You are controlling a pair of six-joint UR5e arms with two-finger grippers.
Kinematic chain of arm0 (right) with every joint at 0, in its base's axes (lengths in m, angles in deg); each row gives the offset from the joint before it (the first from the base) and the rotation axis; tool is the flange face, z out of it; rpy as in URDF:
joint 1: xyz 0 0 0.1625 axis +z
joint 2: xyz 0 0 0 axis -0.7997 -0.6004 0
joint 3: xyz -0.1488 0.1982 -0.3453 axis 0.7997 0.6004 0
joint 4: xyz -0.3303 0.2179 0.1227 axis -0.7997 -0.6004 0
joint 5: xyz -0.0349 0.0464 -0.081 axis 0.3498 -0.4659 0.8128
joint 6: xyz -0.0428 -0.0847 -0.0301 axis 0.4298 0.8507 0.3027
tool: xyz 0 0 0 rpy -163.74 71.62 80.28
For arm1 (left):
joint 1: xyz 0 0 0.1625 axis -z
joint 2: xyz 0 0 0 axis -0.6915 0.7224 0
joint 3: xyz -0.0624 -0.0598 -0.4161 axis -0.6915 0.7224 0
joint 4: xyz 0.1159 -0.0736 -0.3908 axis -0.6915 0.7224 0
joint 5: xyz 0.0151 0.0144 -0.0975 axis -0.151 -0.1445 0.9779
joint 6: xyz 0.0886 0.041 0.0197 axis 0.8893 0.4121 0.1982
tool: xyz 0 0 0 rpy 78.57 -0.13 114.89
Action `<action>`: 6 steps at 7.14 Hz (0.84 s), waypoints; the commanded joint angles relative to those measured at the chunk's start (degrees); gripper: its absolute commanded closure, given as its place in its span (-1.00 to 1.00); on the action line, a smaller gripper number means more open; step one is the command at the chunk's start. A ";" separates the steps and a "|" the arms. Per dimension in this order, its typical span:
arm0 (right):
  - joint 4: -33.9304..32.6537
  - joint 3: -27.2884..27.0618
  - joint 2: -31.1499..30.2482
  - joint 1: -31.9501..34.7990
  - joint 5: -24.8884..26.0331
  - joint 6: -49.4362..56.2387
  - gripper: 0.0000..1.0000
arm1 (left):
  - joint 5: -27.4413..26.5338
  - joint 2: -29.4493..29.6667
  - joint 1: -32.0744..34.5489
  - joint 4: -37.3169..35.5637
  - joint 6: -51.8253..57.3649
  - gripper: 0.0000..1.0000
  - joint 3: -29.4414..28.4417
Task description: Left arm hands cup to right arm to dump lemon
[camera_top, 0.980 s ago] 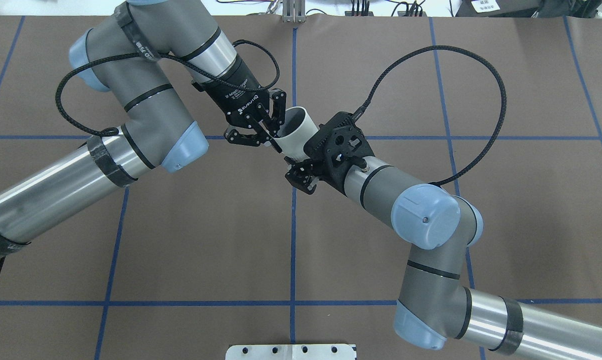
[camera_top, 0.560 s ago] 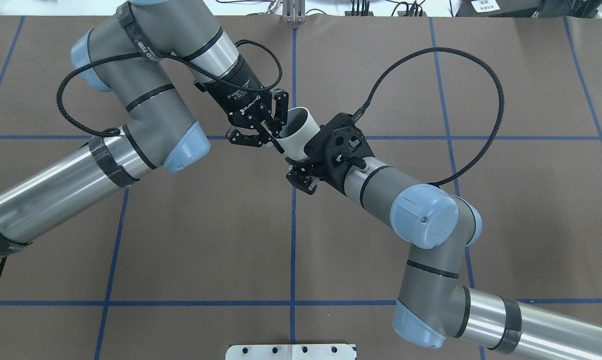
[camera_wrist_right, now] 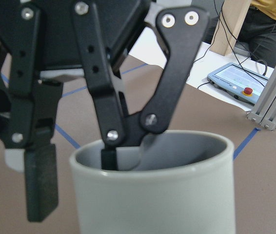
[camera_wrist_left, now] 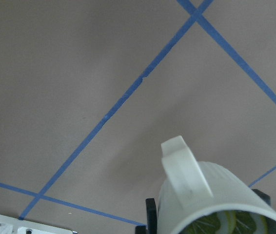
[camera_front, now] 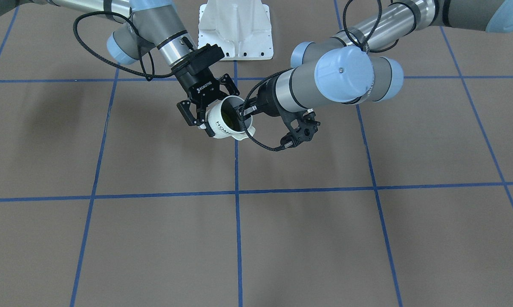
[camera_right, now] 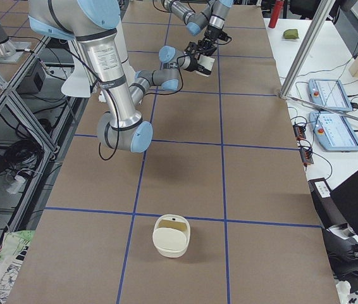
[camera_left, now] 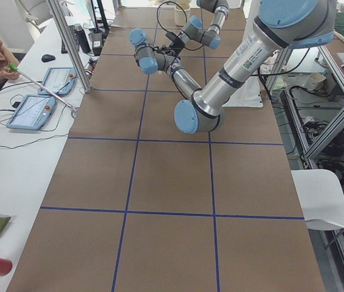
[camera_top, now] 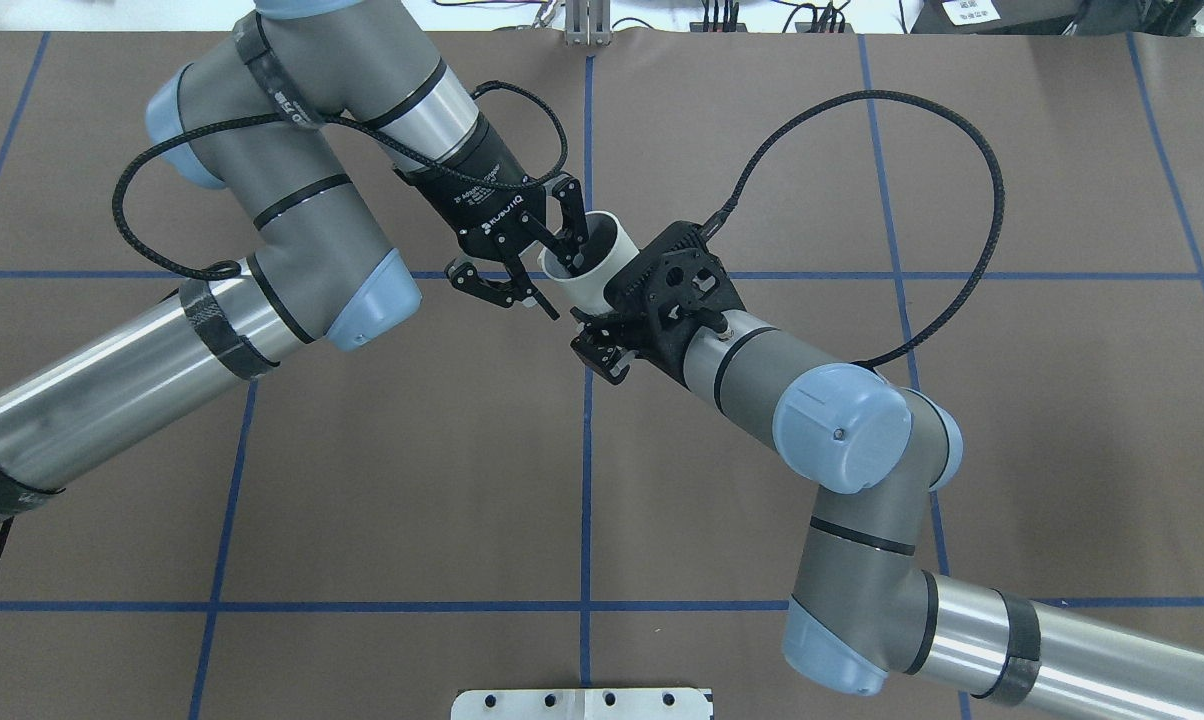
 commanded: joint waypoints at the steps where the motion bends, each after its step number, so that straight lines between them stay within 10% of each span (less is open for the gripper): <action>1: -1.02 -0.21 0.11 -0.01 -0.05 -0.50 1.00 | -0.75 -0.23 -0.01 2.61 0.23 -1.00 -0.10; 6: -0.93 -1.00 -3.65 7.18 -0.40 -0.41 0.95 | -3.01 -0.85 7.54 2.61 1.36 -1.00 0.16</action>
